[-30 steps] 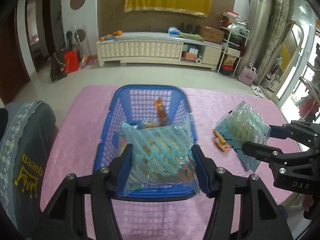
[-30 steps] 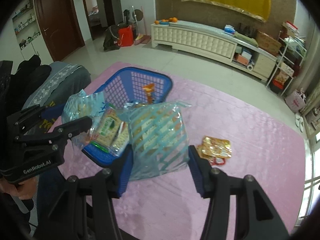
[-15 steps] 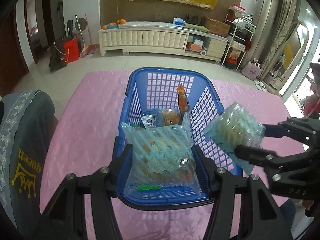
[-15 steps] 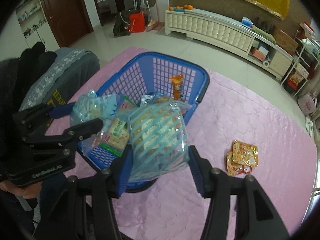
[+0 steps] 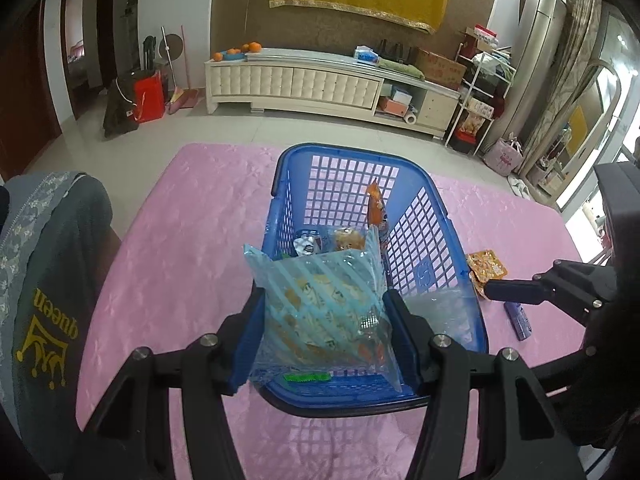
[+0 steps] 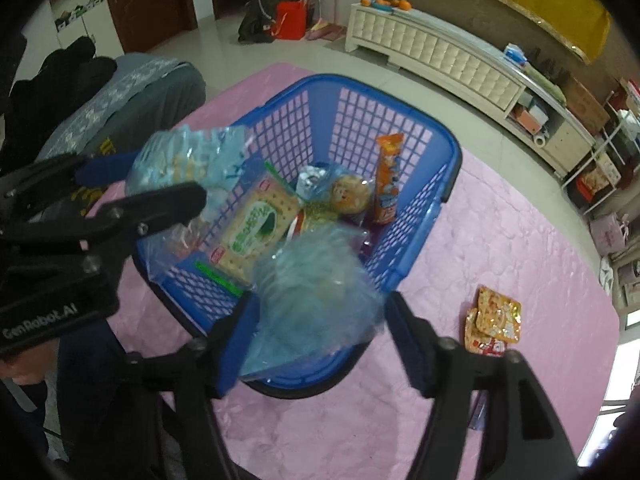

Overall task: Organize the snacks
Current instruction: 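Open both tools to drop the blue striped bags into the basket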

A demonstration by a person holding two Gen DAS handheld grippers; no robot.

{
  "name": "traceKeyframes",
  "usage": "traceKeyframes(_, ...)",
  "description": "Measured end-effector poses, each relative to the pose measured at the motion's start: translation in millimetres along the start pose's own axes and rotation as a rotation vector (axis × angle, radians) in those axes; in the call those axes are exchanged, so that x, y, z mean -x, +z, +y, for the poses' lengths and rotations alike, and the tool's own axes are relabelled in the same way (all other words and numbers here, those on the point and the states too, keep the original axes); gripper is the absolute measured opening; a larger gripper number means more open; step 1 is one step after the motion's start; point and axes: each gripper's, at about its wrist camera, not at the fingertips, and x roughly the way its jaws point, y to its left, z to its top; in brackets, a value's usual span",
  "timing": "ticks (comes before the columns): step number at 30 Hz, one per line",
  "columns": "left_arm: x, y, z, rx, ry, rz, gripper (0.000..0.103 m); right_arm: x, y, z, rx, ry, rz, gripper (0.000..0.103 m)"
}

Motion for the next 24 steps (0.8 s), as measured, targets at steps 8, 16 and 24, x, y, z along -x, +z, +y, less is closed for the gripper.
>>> traceKeyframes(8, 2.1, -3.4, -5.5, 0.003, -0.007, 0.015, 0.056, 15.2, -16.4, -24.5, -0.098, 0.008, -0.036, 0.083)
traceKeyframes(16, -2.3, -3.6, -25.1, -0.027, -0.025, 0.042, 0.056, 23.5, -25.9, -45.7, -0.164, 0.023, -0.062, 0.083)
traceKeyframes(24, -14.4, -1.8, -55.3, -0.083, -0.031, 0.073, 0.056, 26.0, -39.6, -65.7, -0.210, 0.044, -0.089, 0.083)
